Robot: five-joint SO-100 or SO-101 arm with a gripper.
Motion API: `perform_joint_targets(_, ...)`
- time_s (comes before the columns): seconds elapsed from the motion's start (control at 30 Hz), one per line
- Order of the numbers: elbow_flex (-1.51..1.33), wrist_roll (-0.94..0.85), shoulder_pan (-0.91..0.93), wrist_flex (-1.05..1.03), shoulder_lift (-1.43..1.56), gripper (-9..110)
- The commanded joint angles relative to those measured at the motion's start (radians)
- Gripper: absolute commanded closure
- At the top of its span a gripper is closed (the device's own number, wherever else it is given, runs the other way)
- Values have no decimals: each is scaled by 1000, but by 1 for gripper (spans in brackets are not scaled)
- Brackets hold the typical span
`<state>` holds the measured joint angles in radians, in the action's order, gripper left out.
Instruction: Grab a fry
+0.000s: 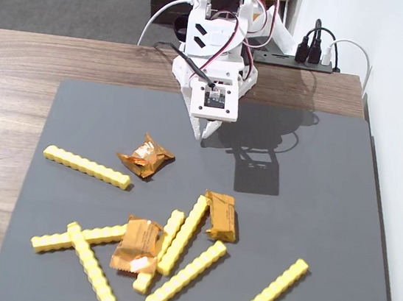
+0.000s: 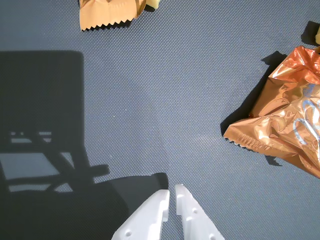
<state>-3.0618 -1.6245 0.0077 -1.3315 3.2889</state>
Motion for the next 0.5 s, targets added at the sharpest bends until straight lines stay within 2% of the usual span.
perform_joint_targets(0.0,-2,8,-21,-20,5,101)
perform_joint_targets(0.47,-2,8,-28,-20,5,101)
